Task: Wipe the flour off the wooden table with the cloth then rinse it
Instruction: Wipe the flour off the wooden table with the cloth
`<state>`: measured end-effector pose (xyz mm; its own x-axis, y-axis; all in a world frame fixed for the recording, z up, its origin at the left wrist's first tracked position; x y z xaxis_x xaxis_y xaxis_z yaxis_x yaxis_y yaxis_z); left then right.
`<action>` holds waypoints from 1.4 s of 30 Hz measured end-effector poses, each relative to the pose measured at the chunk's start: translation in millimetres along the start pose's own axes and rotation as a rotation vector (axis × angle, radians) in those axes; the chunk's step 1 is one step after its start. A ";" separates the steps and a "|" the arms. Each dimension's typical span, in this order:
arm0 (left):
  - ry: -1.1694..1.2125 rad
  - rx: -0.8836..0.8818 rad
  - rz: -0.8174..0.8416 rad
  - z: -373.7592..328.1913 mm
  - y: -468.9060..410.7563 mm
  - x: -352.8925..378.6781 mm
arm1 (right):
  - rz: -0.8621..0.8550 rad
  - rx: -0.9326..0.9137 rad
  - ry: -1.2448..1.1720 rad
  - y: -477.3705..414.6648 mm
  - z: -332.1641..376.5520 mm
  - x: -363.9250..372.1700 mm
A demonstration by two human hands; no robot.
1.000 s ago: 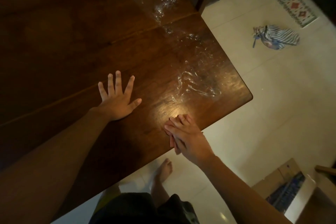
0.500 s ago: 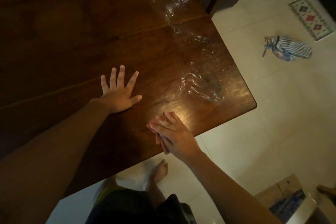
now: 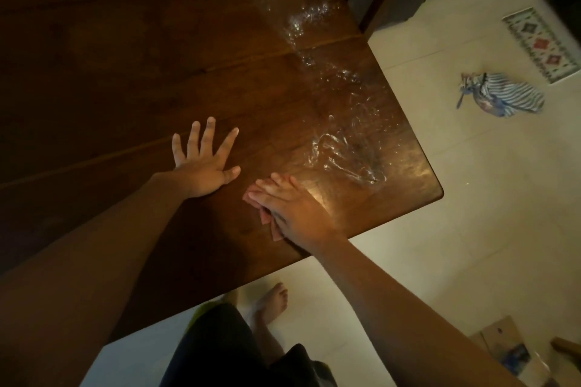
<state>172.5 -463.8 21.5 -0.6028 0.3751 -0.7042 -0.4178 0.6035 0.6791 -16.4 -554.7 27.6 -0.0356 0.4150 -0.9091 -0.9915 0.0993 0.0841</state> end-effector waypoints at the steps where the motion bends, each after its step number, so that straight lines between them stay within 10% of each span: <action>1: 0.002 0.004 0.002 0.6 -0.6 -0.3 | -0.037 0.062 0.009 -6.4 -11.9 -6.2; 5: -0.025 -0.004 0.017 2.0 -3.7 0.0 | -0.153 0.422 0.005 -45.0 -29.8 -22.9; 11: -0.055 0.034 0.000 1.4 -2.5 -1.2 | -0.048 0.242 0.018 11.6 -18.4 -12.3; 19: -0.069 0.062 0.014 3.3 -2.3 -0.5 | -0.188 0.589 0.001 -42.3 -30.8 -25.0; 24: -0.083 0.050 0.026 3.6 -4.5 -0.3 | -0.080 0.294 0.013 -15.1 -14.0 -22.3; 31: -0.081 0.055 0.060 3.5 -4.8 -1.7 | -0.270 0.691 -0.062 -84.5 -55.1 -37.1; 37: -0.094 0.047 0.086 2.7 -5.8 -1.6 | -0.077 0.297 -0.087 -57.4 -32.7 -27.1; 42: -0.087 0.046 0.083 2.8 -7.4 0.1 | -0.260 0.705 -0.076 -99.1 -80.1 -50.2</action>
<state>177.4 -466.3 15.8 -0.5720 0.4834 -0.6627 -0.3361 0.5988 0.7269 73.7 -657.8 32.1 0.2228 0.3581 -0.9067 -0.6511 0.7469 0.1350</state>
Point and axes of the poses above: each hand's wrist, its own y-axis away from the middle knuckle, its own x-axis out of the palm, z = x × y, the point moved 5 cm from there along -y, towards the middle knuckle, and after that the axes turned 5 degrees about y, right-handed, at the moved point
